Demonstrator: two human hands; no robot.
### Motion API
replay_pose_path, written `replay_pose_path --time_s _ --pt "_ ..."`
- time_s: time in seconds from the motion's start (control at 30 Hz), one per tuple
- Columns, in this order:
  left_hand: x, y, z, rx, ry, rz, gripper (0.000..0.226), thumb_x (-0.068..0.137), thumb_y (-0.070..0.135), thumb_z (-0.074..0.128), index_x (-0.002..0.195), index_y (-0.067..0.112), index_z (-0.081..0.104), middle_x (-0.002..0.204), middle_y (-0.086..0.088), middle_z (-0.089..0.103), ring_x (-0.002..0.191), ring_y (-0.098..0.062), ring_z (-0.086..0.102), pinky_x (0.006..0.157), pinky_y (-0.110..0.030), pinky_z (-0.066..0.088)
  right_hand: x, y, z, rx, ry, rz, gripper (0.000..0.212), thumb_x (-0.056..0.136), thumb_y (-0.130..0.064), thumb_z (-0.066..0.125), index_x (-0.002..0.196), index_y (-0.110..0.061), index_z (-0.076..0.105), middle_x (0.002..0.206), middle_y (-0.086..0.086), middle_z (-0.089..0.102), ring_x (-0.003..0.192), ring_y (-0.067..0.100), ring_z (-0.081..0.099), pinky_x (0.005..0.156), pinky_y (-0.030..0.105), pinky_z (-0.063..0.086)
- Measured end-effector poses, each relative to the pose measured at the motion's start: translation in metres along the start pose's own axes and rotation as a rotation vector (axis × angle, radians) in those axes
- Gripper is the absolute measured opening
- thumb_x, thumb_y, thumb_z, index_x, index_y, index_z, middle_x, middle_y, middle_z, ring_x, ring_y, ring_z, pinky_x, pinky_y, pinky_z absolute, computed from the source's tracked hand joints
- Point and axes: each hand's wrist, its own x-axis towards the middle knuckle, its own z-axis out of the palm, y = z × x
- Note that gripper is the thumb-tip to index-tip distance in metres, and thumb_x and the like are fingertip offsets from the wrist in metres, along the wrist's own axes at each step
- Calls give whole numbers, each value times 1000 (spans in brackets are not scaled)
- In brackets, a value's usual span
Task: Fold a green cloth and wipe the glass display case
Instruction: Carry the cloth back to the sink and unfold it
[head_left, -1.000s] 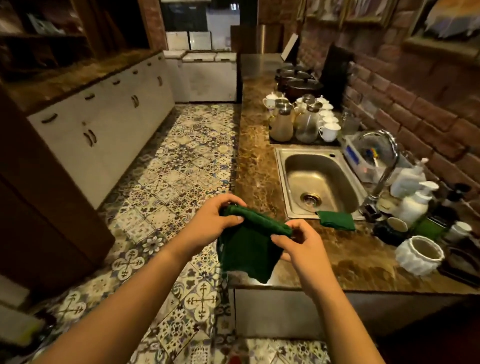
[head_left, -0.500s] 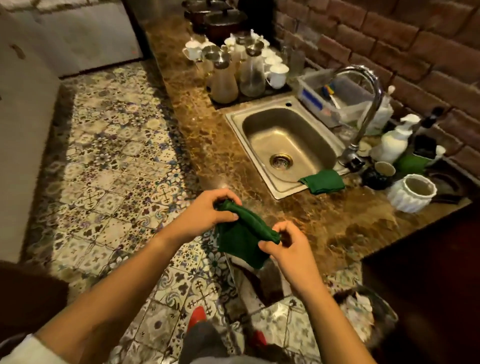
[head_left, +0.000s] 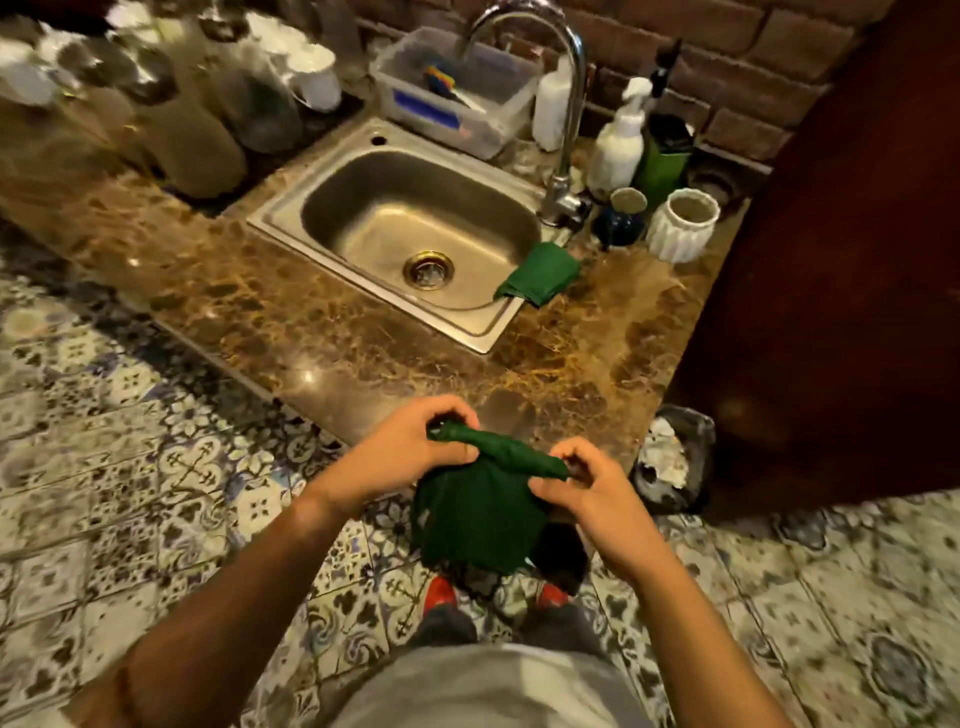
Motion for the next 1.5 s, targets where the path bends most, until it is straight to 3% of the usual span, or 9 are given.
replay_pose_path --time_s 0.27,0.4,0.5,0.63,0.83,1.0,1.17,1.23,1.5 --pt "104 -30 22 -22 189 -56 34 81 4 75 113 8 62 104 -7 61 98 -22 59 86 -37 50 84 13 -8 -1 426 24 17 92 -1 64 102 -9 53 89 6 61 89 26 62 81 43 54" --pt "126 -49 23 -91 339 -130 40 80 6 74 113 17 54 82 6 51 73 -6 53 64 -17 41 104 24 -7 -355 638 25 48 93 -21 67 134 -19 43 118 2 48 108 20 49 94 36 42" --pt "124 -69 16 -58 411 -190 31 80 0 65 89 25 50 70 10 52 61 2 55 58 -14 40 103 33 10 -515 606 8 35 91 -26 66 122 -22 51 118 7 56 110 26 55 92 40 48" --pt "116 -95 13 48 328 -394 27 82 6 66 76 25 47 74 0 56 76 -24 55 70 -34 45 109 38 42 -547 521 94 17 92 -37 62 95 -23 53 83 -2 65 86 24 64 62 32 40" --pt "128 -91 20 53 280 -460 21 85 9 60 68 18 51 76 -8 61 74 -28 59 72 -40 51 141 33 73 -774 545 335 80 82 -74 53 124 -6 52 121 14 62 109 37 61 78 41 52" --pt "138 -87 27 -111 294 -525 28 88 4 42 63 8 53 67 -21 60 61 -31 57 58 -36 43 148 29 80 -859 521 394 57 92 -49 55 128 -6 46 132 20 51 119 41 51 87 43 48" --pt "139 -87 26 -32 278 -505 37 82 18 70 50 13 51 58 -9 56 64 -27 58 65 -38 50 136 33 57 -550 492 291 21 93 -33 55 83 -15 50 87 9 59 89 33 59 70 37 41" --pt "138 -86 27 -40 268 -497 46 81 34 76 49 14 50 55 -6 56 63 -26 58 66 -38 50 129 41 47 -303 506 233 33 92 -25 60 70 -17 37 68 6 44 72 25 49 65 35 34" --pt "135 -81 44 23 186 -465 32 75 27 82 61 18 55 79 -7 69 85 -32 66 83 -44 55 104 58 27 384 596 319 15 101 -21 49 88 -15 53 98 19 62 95 34 64 92 52 52"
